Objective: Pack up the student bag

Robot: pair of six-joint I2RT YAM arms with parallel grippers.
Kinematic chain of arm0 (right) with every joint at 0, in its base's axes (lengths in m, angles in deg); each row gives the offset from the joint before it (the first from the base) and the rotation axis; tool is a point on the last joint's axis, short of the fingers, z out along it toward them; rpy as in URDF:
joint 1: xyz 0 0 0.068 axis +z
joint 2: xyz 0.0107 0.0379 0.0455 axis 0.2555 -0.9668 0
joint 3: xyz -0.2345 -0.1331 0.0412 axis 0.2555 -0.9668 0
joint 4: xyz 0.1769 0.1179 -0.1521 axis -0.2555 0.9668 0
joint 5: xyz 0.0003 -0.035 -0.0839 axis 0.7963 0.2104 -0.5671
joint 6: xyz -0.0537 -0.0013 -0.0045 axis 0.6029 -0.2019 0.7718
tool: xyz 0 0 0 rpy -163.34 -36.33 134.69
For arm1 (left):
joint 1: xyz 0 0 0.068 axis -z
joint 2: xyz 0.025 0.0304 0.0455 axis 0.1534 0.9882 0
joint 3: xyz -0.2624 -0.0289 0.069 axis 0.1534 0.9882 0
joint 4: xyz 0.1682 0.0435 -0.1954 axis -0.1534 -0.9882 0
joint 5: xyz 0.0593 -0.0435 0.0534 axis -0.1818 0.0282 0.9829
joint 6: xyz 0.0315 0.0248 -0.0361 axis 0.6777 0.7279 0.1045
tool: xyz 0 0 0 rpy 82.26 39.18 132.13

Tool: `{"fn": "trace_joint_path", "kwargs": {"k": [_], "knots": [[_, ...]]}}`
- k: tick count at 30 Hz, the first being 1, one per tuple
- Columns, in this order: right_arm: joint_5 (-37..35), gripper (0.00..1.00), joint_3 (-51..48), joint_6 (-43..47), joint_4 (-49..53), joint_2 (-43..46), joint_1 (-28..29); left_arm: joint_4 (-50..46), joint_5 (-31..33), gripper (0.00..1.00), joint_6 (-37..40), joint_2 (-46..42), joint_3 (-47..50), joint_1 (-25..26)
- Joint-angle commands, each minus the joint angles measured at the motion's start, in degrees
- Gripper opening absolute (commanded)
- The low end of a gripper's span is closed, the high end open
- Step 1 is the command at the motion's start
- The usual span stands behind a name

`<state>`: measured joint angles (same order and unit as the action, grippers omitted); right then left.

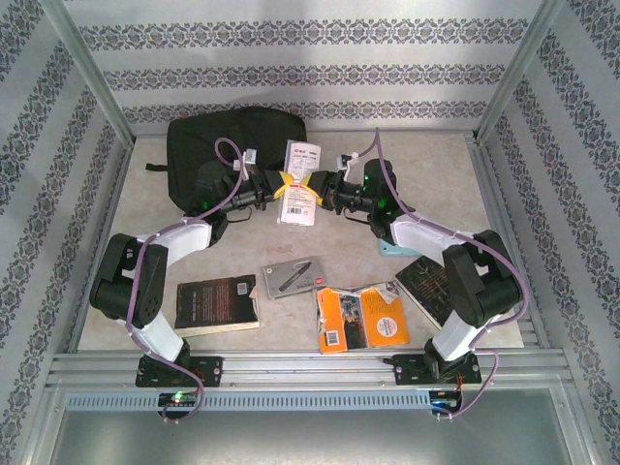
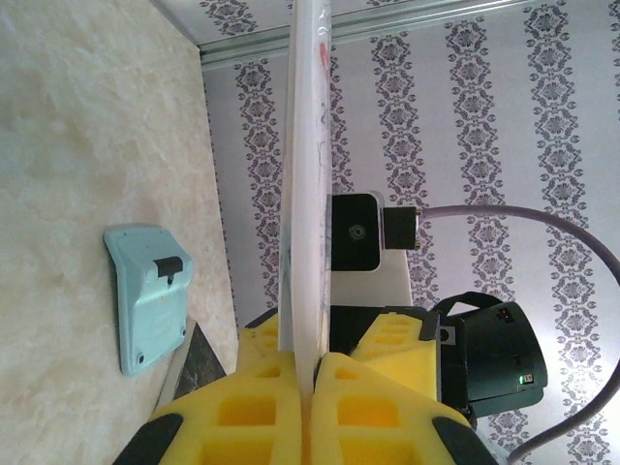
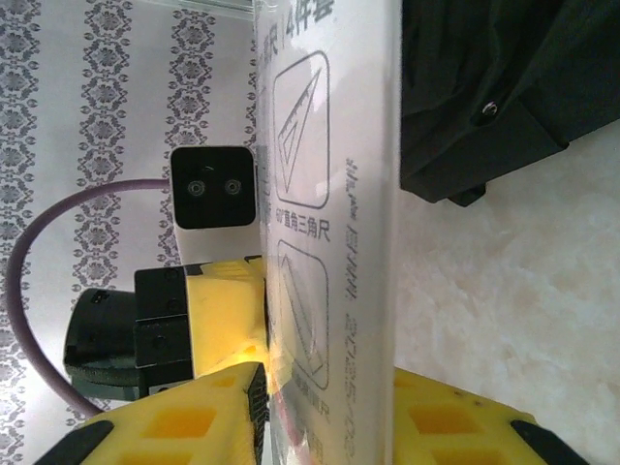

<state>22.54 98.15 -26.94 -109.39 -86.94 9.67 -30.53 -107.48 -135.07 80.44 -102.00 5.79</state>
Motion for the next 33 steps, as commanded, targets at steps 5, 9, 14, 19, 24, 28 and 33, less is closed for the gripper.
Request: {"fn": "trace_joint_path", "kwargs": {"k": [5, 9, 14, 19, 24, 28, 33], "knots": [[3.1, 0.35, -1.0, -1.4, -9.6, -0.1, -1.3, 0.2, -2.3, 0.0, 1.6, -0.9, 1.3, 0.6], [3.3, 0.36, -2.0, -1.5, -10.1, 0.3, -2.2, -0.6, -2.2, 0.0, 2.1, -1.0, 1.2, 0.6], [4.2, 0.4, -2.3, -1.4, -10.8, 0.3, -2.3, -1.8, -2.1, 0.0, 2.7, -1.0, 0.9, 0.6], [4.0, 0.22, -1.9, -1.3, -11.1, 0.0, -1.9, -3.1, -1.8, 0.0, 3.6, -0.9, 0.8, 0.8], [3.9, 0.02, -1.3, -0.3, -10.6, -0.5, -1.4, -5.5, -2.2, 0.0, 4.9, -0.4, -0.3, 1.5], [1.6, 0.0, -3.8, 3.3, -5.5, 1.7, -3.1, -17.2, -0.9, 0.18, 12.0, -1.7, -3.7, 0.9], [-5.8, 0.0, -5.2, 17.4, 15.5, 9.4, -5.1, -54.4, 12.5, 0.46, 36.2, -2.3, -19.7, 1.2]]}}
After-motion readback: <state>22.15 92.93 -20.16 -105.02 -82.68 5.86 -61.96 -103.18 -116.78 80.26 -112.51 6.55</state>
